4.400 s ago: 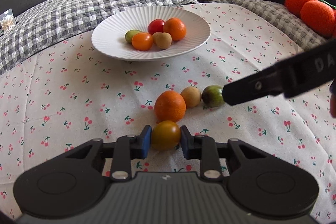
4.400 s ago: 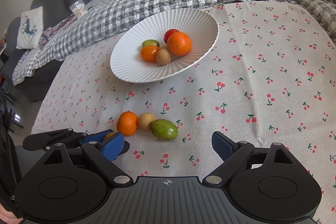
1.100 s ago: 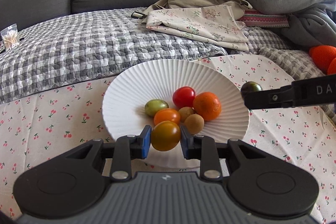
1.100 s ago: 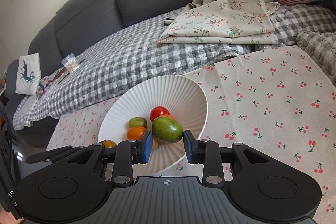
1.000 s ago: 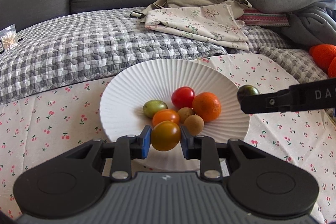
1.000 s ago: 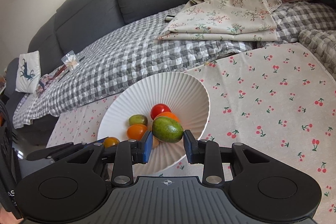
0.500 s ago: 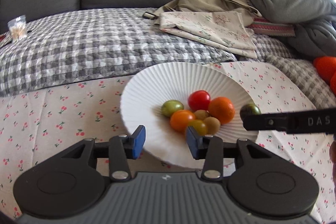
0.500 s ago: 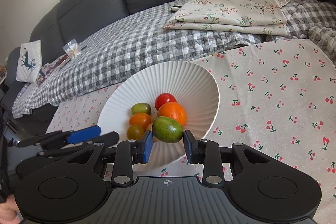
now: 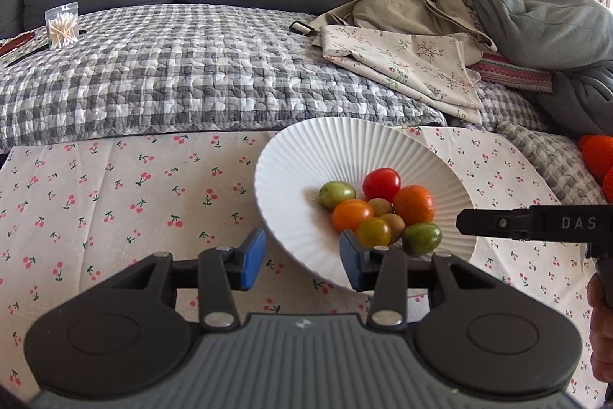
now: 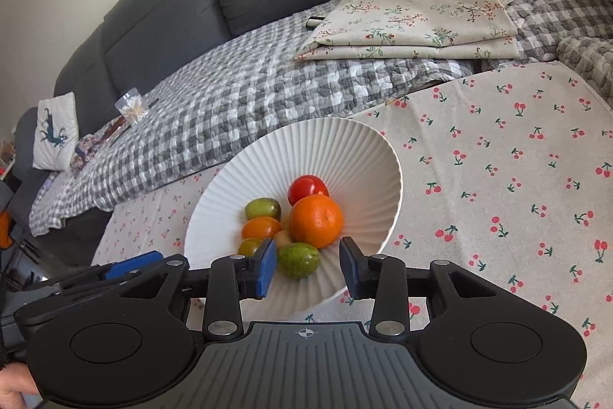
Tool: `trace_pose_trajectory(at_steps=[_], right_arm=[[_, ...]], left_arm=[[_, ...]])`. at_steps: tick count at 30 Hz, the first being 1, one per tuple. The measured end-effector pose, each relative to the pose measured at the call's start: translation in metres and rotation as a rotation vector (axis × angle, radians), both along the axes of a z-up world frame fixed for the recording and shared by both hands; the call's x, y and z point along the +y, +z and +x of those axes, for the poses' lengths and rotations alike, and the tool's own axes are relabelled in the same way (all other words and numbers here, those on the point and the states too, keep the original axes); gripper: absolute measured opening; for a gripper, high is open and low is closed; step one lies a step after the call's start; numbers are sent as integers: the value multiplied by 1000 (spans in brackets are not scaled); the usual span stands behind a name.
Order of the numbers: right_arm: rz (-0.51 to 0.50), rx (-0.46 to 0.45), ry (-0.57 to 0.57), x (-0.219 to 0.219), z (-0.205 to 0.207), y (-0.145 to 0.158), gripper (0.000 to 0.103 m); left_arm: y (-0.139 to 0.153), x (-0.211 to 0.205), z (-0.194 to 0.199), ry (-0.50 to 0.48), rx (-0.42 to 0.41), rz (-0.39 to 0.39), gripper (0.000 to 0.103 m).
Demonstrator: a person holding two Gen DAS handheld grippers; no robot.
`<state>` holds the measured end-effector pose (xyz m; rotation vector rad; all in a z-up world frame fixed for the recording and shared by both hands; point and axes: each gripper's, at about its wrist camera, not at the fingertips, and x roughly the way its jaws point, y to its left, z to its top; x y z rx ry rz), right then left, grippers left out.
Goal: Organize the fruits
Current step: 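Open both grippers to drop the tomato and green fruit into the bowl, then withdraw both grippers toward the last mandarin and tan fruit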
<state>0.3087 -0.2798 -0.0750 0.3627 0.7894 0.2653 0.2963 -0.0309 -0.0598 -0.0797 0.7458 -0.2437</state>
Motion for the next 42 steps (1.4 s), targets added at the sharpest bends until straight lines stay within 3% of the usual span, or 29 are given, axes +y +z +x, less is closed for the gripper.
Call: trace_pose_trajectory(at_steps=[7, 21, 24, 26, 28, 42], right_arm=[[-5, 23, -9, -9, -6, 3, 43], [-3, 32, 36, -8, -36, 15, 58], [-14, 33, 42, -5, -43, 16, 69], [-30, 35, 41, -4, -48, 17, 83], [-48, 40, 33, -4, -52, 17, 87], [-103, 120, 65, 1, -57, 4, 91]], left_arm=[[0, -6, -16, -8, 9, 40, 44], [-5, -5, -40, -18, 29, 108, 61], [-7, -7, -46, -37, 31, 128, 65], [-8, -8, -51, -48, 34, 136, 68], [-9, -9, -54, -58, 34, 146, 70], [-23, -30, -66, -186, 53, 177, 82]])
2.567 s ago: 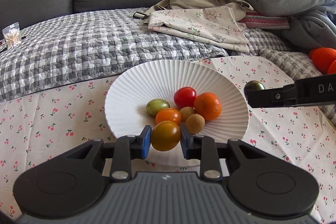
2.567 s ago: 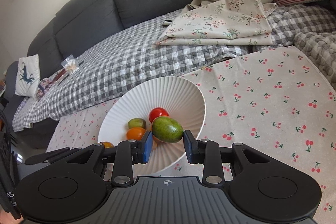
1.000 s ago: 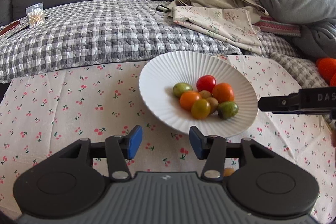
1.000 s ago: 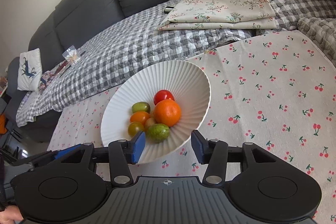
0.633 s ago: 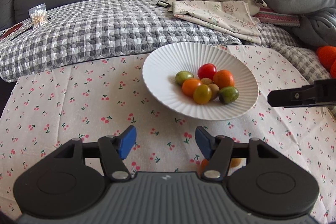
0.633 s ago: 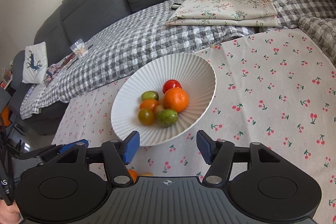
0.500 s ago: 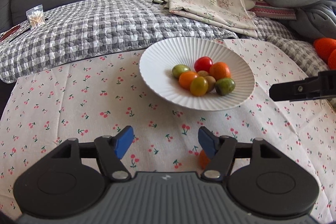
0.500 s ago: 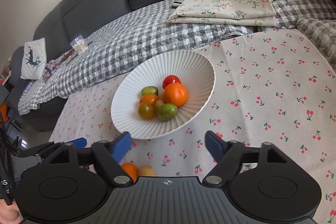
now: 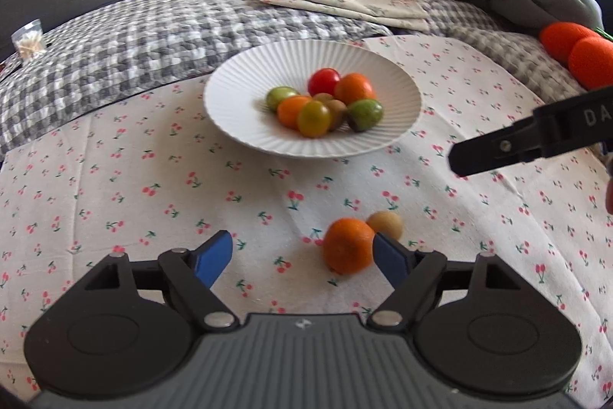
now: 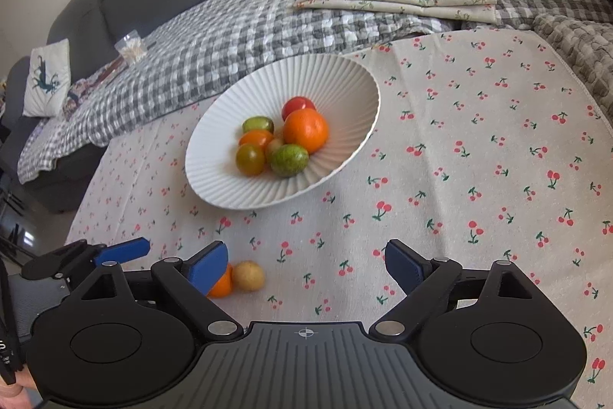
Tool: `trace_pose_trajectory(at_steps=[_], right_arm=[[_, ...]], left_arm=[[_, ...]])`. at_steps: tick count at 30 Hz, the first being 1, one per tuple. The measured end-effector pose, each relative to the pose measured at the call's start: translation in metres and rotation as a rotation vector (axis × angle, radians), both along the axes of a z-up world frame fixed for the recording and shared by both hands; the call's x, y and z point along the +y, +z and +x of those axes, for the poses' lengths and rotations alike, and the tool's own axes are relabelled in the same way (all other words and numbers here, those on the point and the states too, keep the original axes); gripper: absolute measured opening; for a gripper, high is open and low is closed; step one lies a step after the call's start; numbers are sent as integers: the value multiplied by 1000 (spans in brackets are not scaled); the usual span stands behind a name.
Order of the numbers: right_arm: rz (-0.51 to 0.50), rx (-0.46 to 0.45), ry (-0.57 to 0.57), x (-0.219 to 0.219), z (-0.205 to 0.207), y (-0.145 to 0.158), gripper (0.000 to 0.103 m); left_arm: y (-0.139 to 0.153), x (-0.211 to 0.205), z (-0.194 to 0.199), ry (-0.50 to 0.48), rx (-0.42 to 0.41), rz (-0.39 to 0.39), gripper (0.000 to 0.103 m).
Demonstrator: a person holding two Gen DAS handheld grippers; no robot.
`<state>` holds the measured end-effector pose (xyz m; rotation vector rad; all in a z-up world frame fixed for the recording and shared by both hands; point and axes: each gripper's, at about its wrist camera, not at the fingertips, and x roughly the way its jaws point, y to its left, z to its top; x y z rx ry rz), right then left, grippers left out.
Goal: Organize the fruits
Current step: 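Withdraw both grippers toward the last mandarin and tan fruit, then close the left gripper on the mandarin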
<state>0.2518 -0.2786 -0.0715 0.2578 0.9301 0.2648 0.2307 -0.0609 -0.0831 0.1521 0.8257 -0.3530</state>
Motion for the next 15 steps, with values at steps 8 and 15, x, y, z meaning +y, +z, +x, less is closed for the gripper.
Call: trace_pose_trajectory(at_steps=[8, 15], right_arm=[[-10, 11, 19, 6, 0, -3, 91], [-19, 21, 26, 9, 1, -6, 91]], left_arm=[[-18, -21, -1, -101, -1, 48, 84], [-26, -25, 0, -128, -14, 64, 83]])
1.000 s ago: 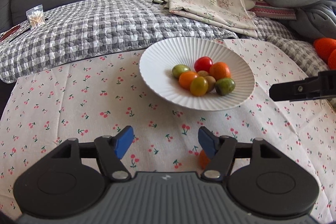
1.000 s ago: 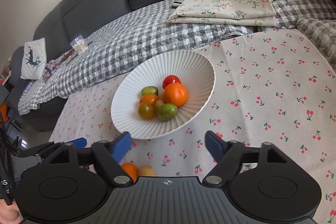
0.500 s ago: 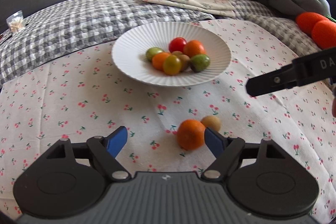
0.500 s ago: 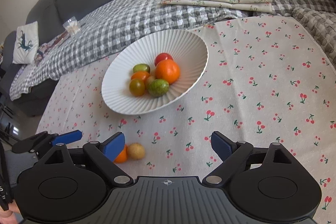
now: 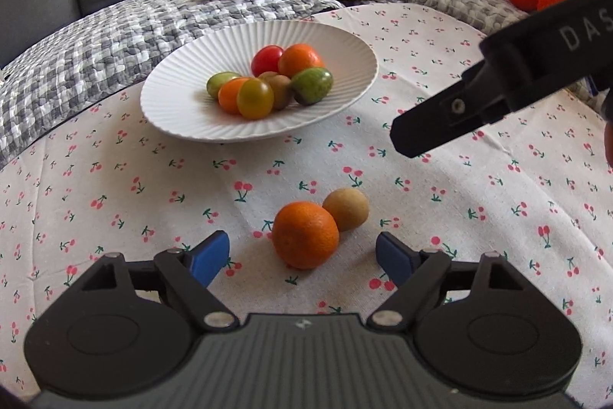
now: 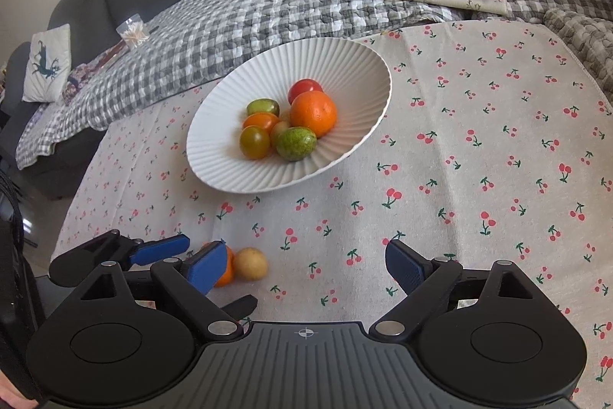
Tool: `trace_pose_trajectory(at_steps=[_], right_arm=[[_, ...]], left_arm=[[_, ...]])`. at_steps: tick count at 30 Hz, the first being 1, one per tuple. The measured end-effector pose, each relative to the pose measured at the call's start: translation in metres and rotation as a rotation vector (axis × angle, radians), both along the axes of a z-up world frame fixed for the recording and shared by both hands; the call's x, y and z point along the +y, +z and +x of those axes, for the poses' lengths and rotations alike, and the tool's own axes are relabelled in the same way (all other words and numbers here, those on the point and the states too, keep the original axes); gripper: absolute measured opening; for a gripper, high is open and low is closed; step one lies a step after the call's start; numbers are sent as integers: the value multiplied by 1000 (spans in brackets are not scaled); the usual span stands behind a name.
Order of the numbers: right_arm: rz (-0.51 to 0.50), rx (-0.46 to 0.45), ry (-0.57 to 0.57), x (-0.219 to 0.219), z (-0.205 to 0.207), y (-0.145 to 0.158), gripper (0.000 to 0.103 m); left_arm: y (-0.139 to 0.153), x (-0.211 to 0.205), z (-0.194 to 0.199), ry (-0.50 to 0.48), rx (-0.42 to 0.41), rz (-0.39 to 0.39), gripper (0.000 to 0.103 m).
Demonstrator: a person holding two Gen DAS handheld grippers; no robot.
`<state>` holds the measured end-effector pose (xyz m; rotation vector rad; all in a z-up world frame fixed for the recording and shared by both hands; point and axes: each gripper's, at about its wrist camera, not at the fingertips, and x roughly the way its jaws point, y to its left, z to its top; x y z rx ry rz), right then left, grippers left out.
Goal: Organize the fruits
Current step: 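Close the left gripper on the mandarin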
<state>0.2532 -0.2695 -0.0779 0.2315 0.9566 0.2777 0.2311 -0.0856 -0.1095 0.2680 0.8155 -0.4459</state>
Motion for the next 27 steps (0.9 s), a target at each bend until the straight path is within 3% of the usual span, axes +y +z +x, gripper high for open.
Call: trace_pose_trajectory(at_steps=[4, 9, 19, 27], right_arm=[[-5, 1, 11, 3, 1, -1, 91], [-6, 2, 10, 4, 1, -1, 91], [-4, -2, 11, 3, 2, -2, 91], [-3, -18, 56, 11, 1, -8, 91]], left_arm=[[-1, 1, 1, -2, -9, -11, 80], [0, 2, 0, -18, -9, -34, 60], [2, 3, -1, -29, -14, -46, 36], [11, 18, 1, 16, 35, -56, 33]])
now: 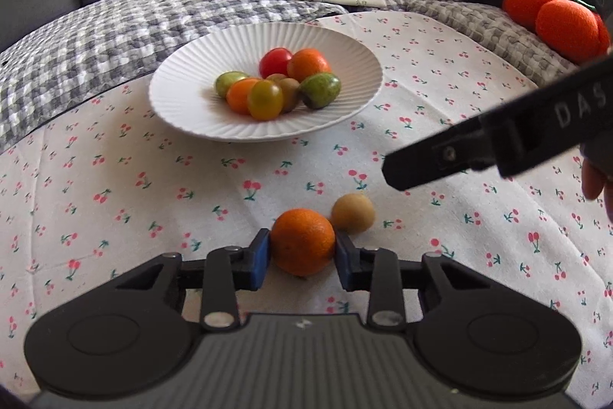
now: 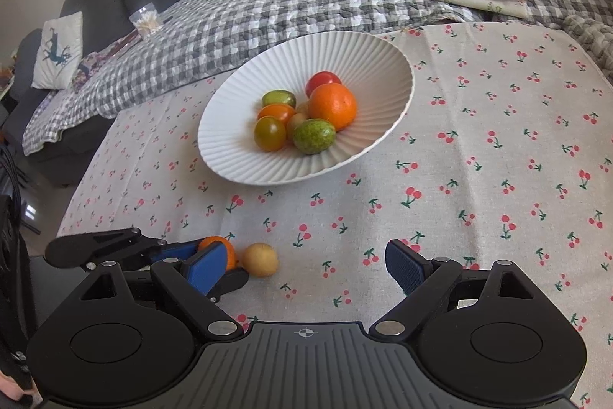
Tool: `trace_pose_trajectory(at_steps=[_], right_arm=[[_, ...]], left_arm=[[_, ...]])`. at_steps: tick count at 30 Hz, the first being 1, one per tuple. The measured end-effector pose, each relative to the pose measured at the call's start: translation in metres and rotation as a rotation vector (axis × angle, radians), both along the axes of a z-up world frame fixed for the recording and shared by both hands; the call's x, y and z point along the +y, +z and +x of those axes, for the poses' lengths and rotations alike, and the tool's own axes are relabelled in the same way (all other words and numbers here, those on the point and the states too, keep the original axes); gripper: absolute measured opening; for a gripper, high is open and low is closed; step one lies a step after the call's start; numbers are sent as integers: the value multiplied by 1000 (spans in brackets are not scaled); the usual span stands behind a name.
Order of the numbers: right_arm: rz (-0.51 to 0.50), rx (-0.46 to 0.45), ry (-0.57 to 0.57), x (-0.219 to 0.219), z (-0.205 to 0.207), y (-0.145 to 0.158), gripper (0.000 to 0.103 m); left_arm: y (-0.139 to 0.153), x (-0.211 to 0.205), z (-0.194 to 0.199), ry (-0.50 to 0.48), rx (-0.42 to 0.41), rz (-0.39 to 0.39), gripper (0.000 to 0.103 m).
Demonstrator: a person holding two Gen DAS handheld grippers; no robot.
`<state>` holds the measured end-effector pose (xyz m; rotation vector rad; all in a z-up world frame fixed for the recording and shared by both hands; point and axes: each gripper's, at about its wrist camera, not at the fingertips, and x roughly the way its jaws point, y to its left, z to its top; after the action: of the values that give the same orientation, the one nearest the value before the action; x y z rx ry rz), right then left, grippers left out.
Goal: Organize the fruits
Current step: 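Close the left gripper on the mandarin, then grasp the tan round fruit with the right gripper while the left gripper holds the mandarin, then lift both fruits and carry them over the white bowl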
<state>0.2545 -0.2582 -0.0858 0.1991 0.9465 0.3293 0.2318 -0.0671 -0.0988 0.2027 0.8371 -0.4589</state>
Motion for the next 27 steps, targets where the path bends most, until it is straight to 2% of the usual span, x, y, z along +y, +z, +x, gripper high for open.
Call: trace_pose_trajectory(at_steps=[12, 15, 18, 20, 21, 22, 27], right_arm=[[-15, 15, 93, 36, 0, -22, 87], [-23, 16, 116, 43, 0, -26, 78], [-34, 8, 135, 49, 0, -27, 62], [-60, 5, 149, 54, -1, -27, 41], [-75, 2, 153, 56, -1, -27, 36], [-86, 1, 159, 58, -1, -27, 27], [-110, 0, 170, 60, -4, -24, 25]], left_arm=[[19, 57, 18, 175, 24, -27, 33], [18, 62, 20, 192, 30, -29, 33], [17, 63, 20, 195, 37, -25, 33], [17, 62, 20, 191, 36, -24, 33], [17, 62, 20, 189, 35, -24, 33], [17, 62, 20, 189, 34, -23, 33], [19, 61, 20, 191, 29, -30, 33]])
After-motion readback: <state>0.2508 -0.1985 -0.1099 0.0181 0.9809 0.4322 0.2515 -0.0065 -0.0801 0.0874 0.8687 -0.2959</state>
